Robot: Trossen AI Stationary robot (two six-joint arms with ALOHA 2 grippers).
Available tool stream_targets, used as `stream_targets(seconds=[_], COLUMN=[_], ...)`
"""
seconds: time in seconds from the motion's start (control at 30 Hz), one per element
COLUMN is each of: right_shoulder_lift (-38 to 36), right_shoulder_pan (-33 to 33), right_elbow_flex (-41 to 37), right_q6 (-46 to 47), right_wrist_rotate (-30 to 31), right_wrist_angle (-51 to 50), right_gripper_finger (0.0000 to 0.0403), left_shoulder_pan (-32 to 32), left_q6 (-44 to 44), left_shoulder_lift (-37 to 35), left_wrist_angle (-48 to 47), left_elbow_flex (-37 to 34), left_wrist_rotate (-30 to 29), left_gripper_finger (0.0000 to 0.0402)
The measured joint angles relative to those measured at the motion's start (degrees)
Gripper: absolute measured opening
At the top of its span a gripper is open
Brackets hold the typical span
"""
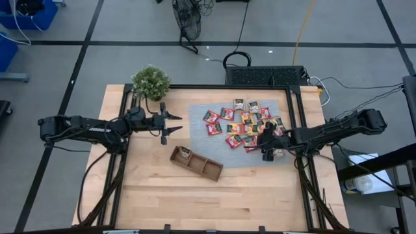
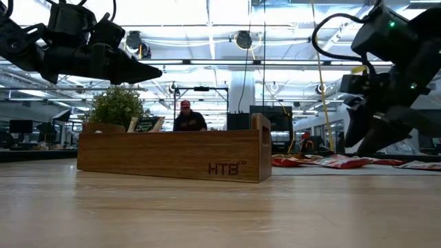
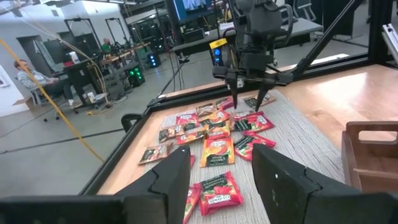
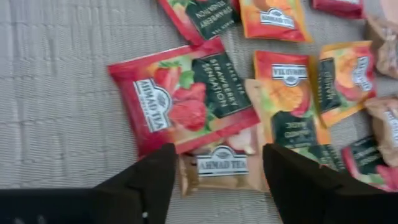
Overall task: Pick & Place Tea
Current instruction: Put the brown tea bag into the left section of the wooden organizer
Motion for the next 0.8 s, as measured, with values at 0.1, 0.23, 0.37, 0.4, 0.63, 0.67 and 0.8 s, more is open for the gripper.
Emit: stream_targets(seconds=[0.1, 0.23, 0.37, 0.4, 0.63, 0.67, 0.8], right_shoulder_lift=[0.0, 0.7, 3.9, 4.8, 8.5, 8.5, 8.4], right_shoulder_pan=[-1.6, -5.5, -8.7, -9.2, -10.0, -10.0, -9.9], right_elbow_flex=[0.0, 0.0, 0.0, 0.2, 1.4, 1.4, 1.3], right_q6=[-1.1, -1.2, -2.0, -2.1, -2.2, -1.6, -0.7], right_wrist_rotate=[0.7, -3.8, -8.3, -9.1, -10.9, -11.1, -11.2], right_wrist_angle=[-0.3, -0.6, 0.8, 1.2, 1.5, 1.5, 1.2], right_gripper_finger=[0.0245, 0.0245, 0.0241, 0.0241, 0.0227, 0.0221, 0.0188], left_shoulder_pan=[0.0, 0.0, 0.0, 0.0, 0.0, 0.0, 0.0], left_q6=[-0.1, -0.1, -0.1, -0.1, -0.1, -0.1, -0.1], left_shoulder_lift=[0.0, 0.0, 0.0, 0.0, 0.0, 0.0, 0.0], left_wrist_angle=[0.0, 0.1, 0.2, 0.2, 0.2, 0.1, 0.1], left_elbow_flex=[0.0, 0.0, 0.0, 0.0, 0.0, 0.0, 0.0], left_wrist_rotate=[0.0, 0.0, 0.0, 0.0, 0.0, 0.0, 0.0], left_gripper_finger=[0.0175, 0.0175, 0.0175, 0.0175, 0.0175, 0.0175, 0.0175])
